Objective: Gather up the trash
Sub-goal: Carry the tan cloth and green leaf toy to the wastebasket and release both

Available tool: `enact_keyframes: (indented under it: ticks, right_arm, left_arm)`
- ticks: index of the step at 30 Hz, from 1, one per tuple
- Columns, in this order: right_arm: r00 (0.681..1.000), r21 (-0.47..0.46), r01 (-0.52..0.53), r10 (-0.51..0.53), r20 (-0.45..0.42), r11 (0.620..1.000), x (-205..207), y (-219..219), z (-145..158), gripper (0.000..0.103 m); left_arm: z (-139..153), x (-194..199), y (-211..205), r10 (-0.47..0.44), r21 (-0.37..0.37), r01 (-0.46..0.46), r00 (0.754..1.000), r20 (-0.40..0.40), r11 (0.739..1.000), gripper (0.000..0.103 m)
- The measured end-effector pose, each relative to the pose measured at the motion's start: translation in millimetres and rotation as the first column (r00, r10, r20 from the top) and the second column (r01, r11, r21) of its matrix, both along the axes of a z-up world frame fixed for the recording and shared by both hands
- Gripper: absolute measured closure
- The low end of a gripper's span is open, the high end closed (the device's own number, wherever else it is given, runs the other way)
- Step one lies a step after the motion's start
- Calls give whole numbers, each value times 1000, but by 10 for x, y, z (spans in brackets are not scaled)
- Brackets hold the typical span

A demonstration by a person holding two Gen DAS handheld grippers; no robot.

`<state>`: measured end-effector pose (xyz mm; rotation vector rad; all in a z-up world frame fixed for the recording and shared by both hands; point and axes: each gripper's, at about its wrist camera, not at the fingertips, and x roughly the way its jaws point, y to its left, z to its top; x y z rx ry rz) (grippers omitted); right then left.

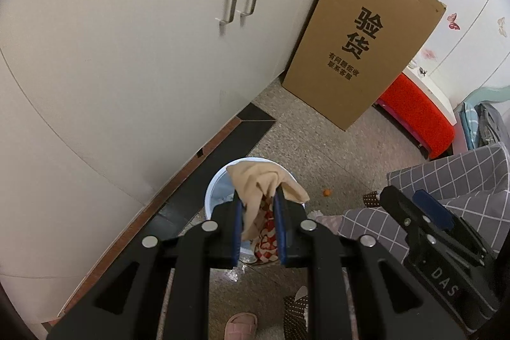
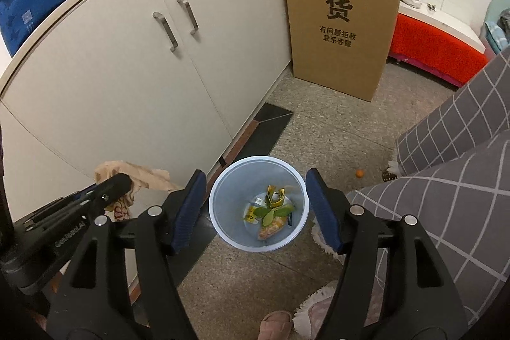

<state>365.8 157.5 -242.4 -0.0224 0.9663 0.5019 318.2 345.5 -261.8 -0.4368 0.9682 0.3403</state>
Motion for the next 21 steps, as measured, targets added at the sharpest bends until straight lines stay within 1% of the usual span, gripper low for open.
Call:
enact_keyframes:
  ticks: [4,8,10,11,12,13,14,16,19,21]
  right_arm:
    - [1000,24,15,-15,8,1000,-8,-79,62,37]
    - [997,70,65,-68,39,995,-10,-213,183,36]
    - [993,101,95,-102,65,990,-23,-293,256,36]
    - [991,112,106,-115,74,988,-29,-318,284,36]
    - [988,129,120,-131,83,984,-31,-359,324,36]
    - [986,142,128,-142,89,981,-33,-393,351,36]
    - [983,155,142,-157,93,978,-36,-433,383,35]
    - [983,165,151,-166,83,975,-24,-475,401,34]
    - [983,166,156,-170,74,974,-32,-515,405,34]
    - [984,170,149,-163,67,974,-62,-522,420,34]
  left_arm:
    - [5,63,-36,-18,2,18,1000,1,1000,86]
    - [60,143,-132,-38,6,38,999,7,999,85]
    - [123,194,-166,-42,6,42,999,23,999,82]
    - [153,213,-175,-41,3,41,999,35,999,79]
    - [194,238,-179,-38,-1,38,998,54,999,61]
    - [218,247,-185,-37,-5,37,997,62,999,46]
    - [236,262,-188,-34,-5,35,997,66,999,21]
    - [290,248,-195,-11,12,10,997,71,1000,19]
    - [319,206,-207,-11,-26,13,998,65,1000,19]
    - [337,163,-216,0,-21,1,998,64,1000,19]
